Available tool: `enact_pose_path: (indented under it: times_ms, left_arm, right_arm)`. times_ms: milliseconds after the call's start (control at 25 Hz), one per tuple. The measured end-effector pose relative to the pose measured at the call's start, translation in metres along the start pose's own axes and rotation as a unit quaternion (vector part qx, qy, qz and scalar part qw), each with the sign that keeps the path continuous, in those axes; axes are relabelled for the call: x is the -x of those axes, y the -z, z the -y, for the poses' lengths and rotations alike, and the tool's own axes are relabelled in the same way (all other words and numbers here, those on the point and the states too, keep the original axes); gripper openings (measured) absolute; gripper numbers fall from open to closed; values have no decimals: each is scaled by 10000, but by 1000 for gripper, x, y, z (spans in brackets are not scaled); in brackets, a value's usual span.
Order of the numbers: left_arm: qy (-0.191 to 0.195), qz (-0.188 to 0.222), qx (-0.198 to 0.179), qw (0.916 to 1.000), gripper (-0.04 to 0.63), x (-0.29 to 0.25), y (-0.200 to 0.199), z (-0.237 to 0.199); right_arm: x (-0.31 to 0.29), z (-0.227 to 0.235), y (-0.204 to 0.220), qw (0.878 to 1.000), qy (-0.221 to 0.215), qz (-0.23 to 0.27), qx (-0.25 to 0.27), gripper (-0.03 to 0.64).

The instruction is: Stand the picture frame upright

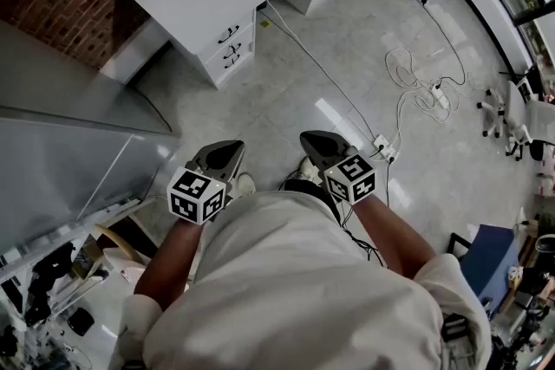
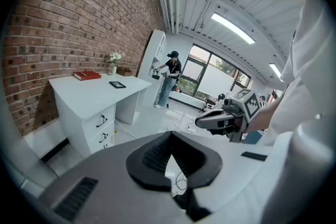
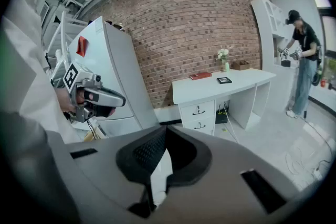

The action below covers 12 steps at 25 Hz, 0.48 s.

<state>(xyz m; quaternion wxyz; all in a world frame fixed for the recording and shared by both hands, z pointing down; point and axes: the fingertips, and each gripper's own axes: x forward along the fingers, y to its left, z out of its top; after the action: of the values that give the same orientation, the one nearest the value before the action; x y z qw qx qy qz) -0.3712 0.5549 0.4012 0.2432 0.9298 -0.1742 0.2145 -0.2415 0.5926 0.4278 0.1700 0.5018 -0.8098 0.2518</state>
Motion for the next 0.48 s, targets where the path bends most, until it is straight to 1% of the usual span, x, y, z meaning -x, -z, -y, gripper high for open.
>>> enact_pose_path:
  times_ms: [160,280,400,480]
  left_arm:
    - [-7,39,-78,10000,-3,21,5,-13]
    - [86,70,-113,9999,-4,31,10,-13]
    - [201,49,-140,9997,-3,34,14,-10]
    - [250,39,-136,9996,-3,30,13,-10]
  right_arm:
    - [-10,-18,-4,9999,90,52,-75,3]
    - [-13,-31,-5,9999,145,71,-19,3]
    - [-11,-40,-5,9997,227,70,-35,3]
    - [-9,-37,-5,9995,308,70,-100,3]
